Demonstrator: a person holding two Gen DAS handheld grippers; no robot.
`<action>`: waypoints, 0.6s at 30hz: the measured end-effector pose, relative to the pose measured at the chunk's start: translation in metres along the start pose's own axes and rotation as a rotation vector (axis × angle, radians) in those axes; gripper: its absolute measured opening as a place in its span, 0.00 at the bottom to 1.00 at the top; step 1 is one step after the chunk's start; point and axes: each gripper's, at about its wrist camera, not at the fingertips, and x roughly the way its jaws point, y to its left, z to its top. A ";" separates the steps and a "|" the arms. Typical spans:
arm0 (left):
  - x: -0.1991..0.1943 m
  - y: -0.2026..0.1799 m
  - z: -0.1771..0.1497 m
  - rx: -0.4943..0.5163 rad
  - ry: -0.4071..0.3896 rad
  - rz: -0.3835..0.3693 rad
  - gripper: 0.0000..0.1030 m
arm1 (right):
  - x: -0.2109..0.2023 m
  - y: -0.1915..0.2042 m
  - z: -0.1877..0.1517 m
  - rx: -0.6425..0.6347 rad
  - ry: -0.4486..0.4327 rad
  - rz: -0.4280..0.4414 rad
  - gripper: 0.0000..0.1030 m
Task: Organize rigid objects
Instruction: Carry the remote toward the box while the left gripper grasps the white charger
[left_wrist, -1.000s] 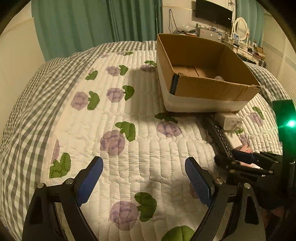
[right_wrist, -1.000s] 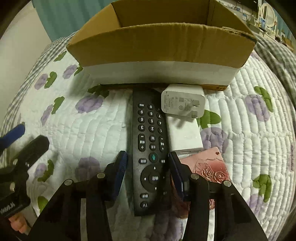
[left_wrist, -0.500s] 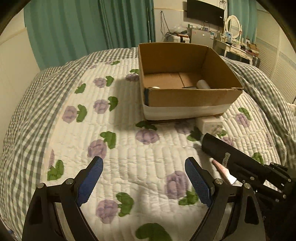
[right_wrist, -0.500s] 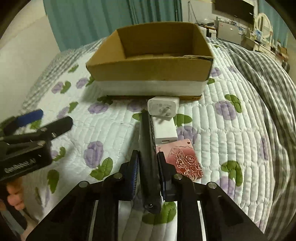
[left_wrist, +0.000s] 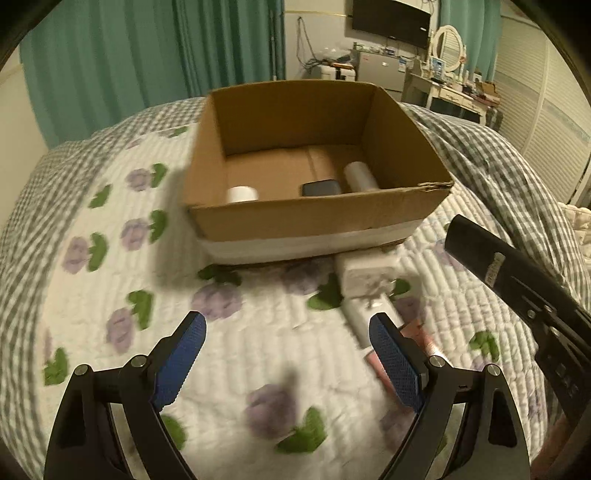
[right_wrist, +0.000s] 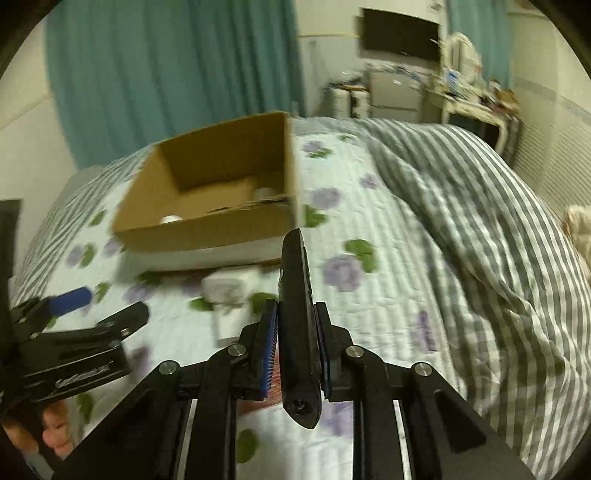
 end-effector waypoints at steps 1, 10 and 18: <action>0.006 -0.005 0.003 0.004 0.004 -0.011 0.89 | 0.006 -0.005 0.002 0.013 0.002 -0.014 0.17; 0.059 -0.028 0.022 -0.009 0.063 -0.072 0.89 | 0.056 -0.011 0.022 0.001 -0.008 -0.049 0.17; 0.085 -0.046 0.028 0.028 0.073 -0.080 0.75 | 0.077 -0.022 0.026 0.054 -0.019 -0.013 0.17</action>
